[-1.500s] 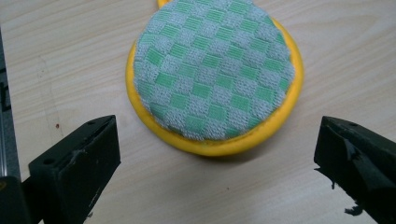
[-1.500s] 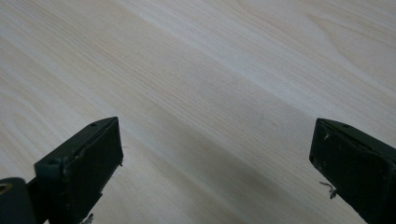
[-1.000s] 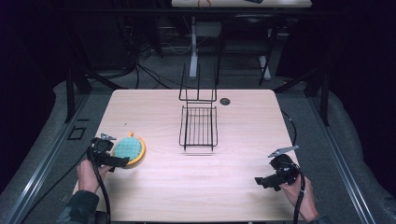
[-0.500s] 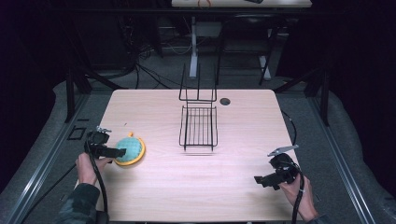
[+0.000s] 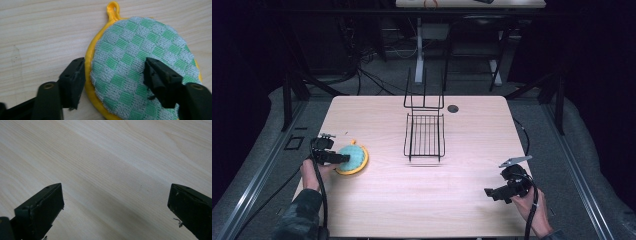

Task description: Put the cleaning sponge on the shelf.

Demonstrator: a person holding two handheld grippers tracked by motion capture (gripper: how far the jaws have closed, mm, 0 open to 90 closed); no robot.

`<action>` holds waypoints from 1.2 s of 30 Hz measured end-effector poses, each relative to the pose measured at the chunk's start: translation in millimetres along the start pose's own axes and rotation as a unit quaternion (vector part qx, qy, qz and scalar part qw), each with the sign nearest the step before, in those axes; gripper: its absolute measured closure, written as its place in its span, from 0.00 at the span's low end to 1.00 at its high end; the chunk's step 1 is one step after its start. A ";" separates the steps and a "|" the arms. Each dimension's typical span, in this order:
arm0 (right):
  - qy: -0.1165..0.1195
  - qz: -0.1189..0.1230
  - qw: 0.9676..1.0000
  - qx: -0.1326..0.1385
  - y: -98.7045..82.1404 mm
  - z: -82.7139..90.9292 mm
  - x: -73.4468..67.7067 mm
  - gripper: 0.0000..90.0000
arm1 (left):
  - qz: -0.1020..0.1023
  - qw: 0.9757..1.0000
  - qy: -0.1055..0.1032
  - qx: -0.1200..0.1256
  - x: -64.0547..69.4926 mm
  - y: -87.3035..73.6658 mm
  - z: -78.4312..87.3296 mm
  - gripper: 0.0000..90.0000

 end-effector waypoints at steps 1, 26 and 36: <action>-0.001 0.003 1.000 -0.003 -0.5 0.2 -0.2 0.00 | 0.000 1.000 0.000 0.000 0.0 0.0 0.0 0.46; -0.012 0.031 0.999 0.002 3.6 1.5 -8.7 0.14 | -0.013 0.999 0.021 0.026 5.2 -5.2 2.5 0.81; -0.011 0.035 0.999 0.006 4.2 2.8 -9.5 0.14 | -0.028 0.999 0.032 0.030 3.9 -3.4 4.0 0.91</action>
Point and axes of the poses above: each handheld gripper's, and its own axes: z roughly backward along the jaws, y roughly out of its top, x roughly to its right, the point moved 4 cm from there along -z, roughly forward along the jaws, and after that the axes turned 8 degrees about z, right-handed, at the moved point
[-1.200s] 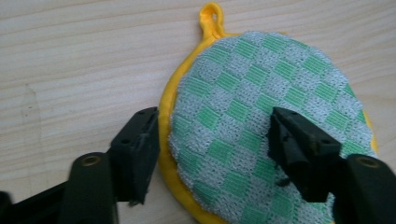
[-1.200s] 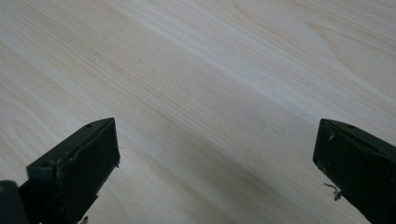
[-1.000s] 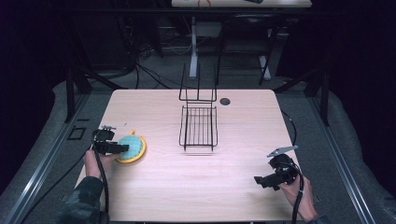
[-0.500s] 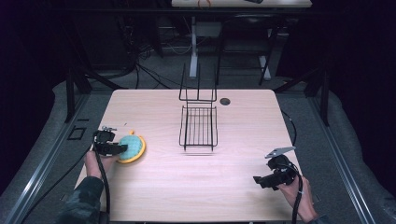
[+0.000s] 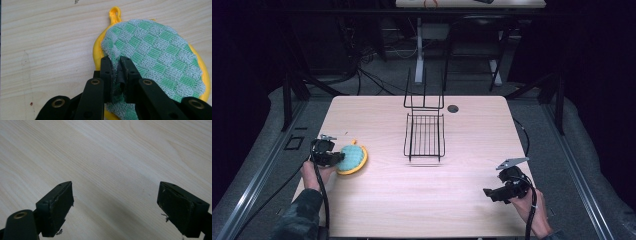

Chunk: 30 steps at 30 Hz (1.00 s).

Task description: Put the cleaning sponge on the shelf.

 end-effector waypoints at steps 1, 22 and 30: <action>0.001 0.001 1.000 0.000 -0.2 -0.2 0.4 0.14 | -0.002 1.000 0.000 0.000 0.0 0.2 0.2 0.92; 0.003 -0.001 1.000 0.008 -0.2 2.3 0.8 0.14 | -0.009 0.999 -0.013 0.046 -0.3 8.3 30.7 0.96; 0.005 -0.002 1.000 0.007 -1.3 1.8 2.0 0.14 | -0.020 0.998 -0.016 0.059 4.3 12.6 40.4 0.97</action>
Point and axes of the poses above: each handheld gripper's, and its own axes: z roughly backward along the jaws, y roughly out of its top, x roughly to its right, the point moved 4 cm from there along -z, roughly forward along the jaws, and after that the axes turned 8 degrees about z, right-handed, at the moved point
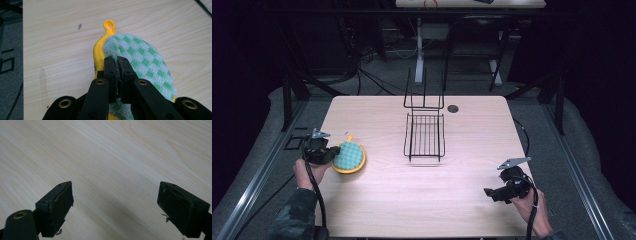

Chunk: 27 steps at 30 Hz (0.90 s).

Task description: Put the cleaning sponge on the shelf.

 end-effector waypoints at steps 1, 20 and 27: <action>0.000 -0.002 1.000 0.001 0.0 0.1 0.1 0.14 | 0.001 1.000 -0.002 0.004 0.3 1.0 1.6 0.97; 0.000 0.001 1.000 -0.001 0.3 -0.7 -0.6 0.13 | 0.005 0.998 -0.046 0.038 17.5 14.4 18.2 0.97; 0.001 -0.001 1.000 -0.002 0.2 -1.3 -0.2 0.13 | 0.008 0.997 -0.062 0.043 23.7 18.6 19.8 0.97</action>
Point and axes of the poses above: each handheld gripper's, and its own axes: z roughly backward along the jaws, y roughly out of its top, x roughly to its right, the point moved 4 cm from there along -z, roughly forward along the jaws, and after that the axes turned 8 degrees about z, right-handed, at the moved point
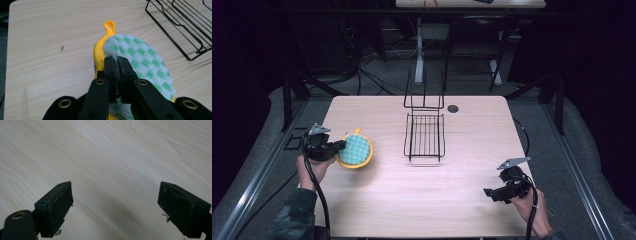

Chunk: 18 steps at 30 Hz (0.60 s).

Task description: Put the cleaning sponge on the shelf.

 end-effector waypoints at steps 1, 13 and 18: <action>0.001 0.000 1.000 0.000 0.1 -0.3 0.0 0.13 | -0.001 1.000 -0.001 0.002 0.2 0.8 0.4 0.97; -0.002 0.006 1.000 -0.002 0.7 -0.5 -0.4 0.13 | -0.004 1.000 -0.020 0.007 15.3 7.5 -0.6 0.97; -0.002 0.008 1.000 -0.004 0.7 -0.4 0.7 0.13 | -0.002 1.000 -0.029 0.010 19.6 10.3 -2.1 0.97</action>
Point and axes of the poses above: each handheld gripper's, and its own axes: z roughly backward along the jaws, y roughly out of its top, x roughly to its right, the point moved 4 cm from there along -z, roughly forward along the jaws, and after that the axes turned 8 degrees about z, right-handed, at the moved point
